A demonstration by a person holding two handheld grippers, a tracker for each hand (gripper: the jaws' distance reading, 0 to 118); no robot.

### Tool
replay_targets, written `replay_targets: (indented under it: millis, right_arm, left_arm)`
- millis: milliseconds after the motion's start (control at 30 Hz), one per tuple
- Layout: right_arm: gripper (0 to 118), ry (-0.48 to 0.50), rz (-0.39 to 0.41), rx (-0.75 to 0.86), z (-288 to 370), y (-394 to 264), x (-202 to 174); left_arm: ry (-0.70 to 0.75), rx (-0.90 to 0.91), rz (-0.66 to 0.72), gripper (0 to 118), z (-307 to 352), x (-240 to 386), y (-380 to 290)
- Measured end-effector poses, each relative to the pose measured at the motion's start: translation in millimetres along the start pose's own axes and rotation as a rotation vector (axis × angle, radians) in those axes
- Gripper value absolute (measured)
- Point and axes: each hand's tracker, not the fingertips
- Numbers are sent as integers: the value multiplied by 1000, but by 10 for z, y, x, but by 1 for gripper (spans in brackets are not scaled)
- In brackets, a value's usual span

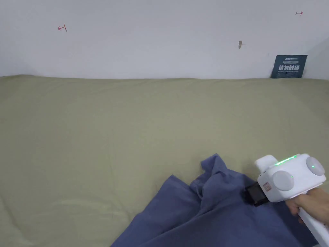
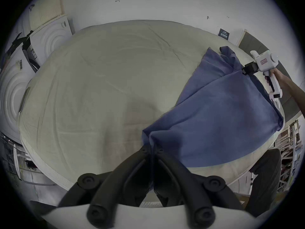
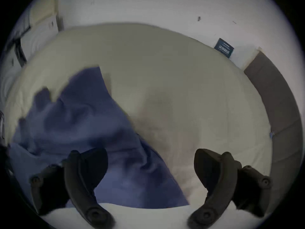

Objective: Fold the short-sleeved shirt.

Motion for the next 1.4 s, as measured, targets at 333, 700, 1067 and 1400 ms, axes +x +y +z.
replay_targets:
  millis: [333, 700, 1067, 1400]
  right_arm:
    - [0, 67, -67, 227, 1261, -605, -142]
    - [0, -15, -213, 665, 3889, -1203, 657]
    - [0, -78, -341, 866, 5118, -1427, 1152]
    - [0, -66, -406, 907, 5183, -1025, 1228]
  left_arm:
    - [35, 27, 14, 3, 132, 45, -3]
    - [4, 397, 20, 2, 1574, 218, 756]
    - [59, 642, -33, 2, 3016, 560, 2054]
    - [126, 717, -31, 2, 3450, 690, 2519]
